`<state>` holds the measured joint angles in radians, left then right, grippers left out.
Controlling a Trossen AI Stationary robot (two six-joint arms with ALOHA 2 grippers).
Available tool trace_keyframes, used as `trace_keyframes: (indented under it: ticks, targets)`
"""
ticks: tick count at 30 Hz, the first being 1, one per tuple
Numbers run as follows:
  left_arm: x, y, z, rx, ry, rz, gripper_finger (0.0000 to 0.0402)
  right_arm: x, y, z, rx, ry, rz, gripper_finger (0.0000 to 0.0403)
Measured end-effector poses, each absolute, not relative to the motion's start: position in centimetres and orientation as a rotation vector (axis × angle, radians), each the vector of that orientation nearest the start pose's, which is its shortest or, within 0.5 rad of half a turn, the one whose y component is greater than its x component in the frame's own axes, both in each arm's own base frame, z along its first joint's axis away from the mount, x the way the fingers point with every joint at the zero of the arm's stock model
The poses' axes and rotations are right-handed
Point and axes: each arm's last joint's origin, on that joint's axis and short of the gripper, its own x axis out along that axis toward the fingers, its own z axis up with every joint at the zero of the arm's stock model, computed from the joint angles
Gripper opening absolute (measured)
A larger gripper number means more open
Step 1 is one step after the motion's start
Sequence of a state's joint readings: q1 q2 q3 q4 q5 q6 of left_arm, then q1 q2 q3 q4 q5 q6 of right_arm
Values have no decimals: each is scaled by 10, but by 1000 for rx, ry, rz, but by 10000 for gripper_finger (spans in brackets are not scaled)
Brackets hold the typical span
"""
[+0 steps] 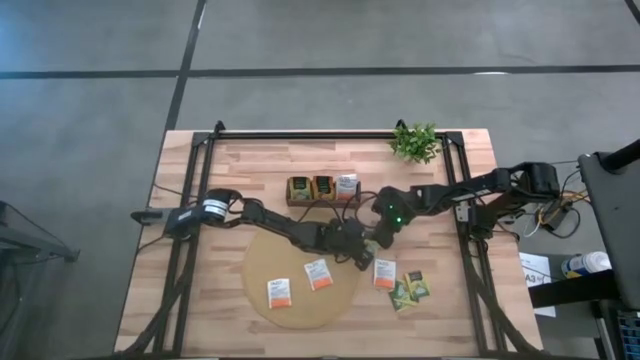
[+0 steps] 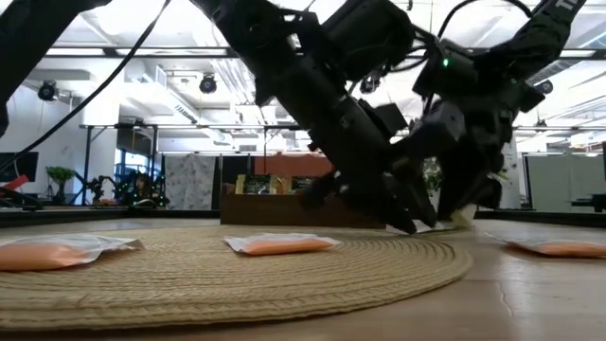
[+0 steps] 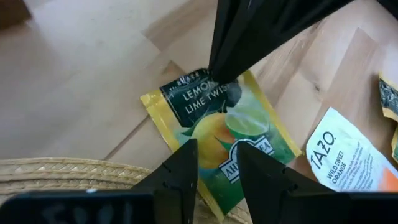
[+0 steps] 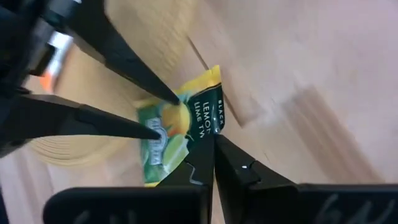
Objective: Pick & Place Tea
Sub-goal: Put the green tea bag into the left section of the wooden organizer
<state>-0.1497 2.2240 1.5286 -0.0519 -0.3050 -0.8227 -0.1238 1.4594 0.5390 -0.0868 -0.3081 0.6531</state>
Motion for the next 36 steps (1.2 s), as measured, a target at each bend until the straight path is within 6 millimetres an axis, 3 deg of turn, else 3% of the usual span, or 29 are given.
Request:
trace_keyframes:
  ticks: [2, 8, 13, 17, 23, 30, 36]
  targets:
    - [470, -62, 147, -614, 621, 435, 112, 239, -21, 135, 784, 979, -146, 8]
    - [444, -71, 203, -562, 614, 515, 112, 246, -24, 174, 649, 846, -101, 8]
    - [401, -96, 256, -456, 504, 697, 112, 264, -26, 210, 468, 771, -24, 8]
    - [362, -110, 286, -506, 405, 808, 112, 288, -30, 228, 312, 735, 3, 8]
    - [309, -110, 291, -617, 256, 910, 112, 333, -47, 241, 185, 722, -1, 8]
    - [251, -81, 277, -679, 191, 963, 112, 386, -76, 230, 174, 758, -42, 8]
    - [201, -58, 269, -700, 151, 933, 112, 414, -95, 230, 141, 738, -164, 8]
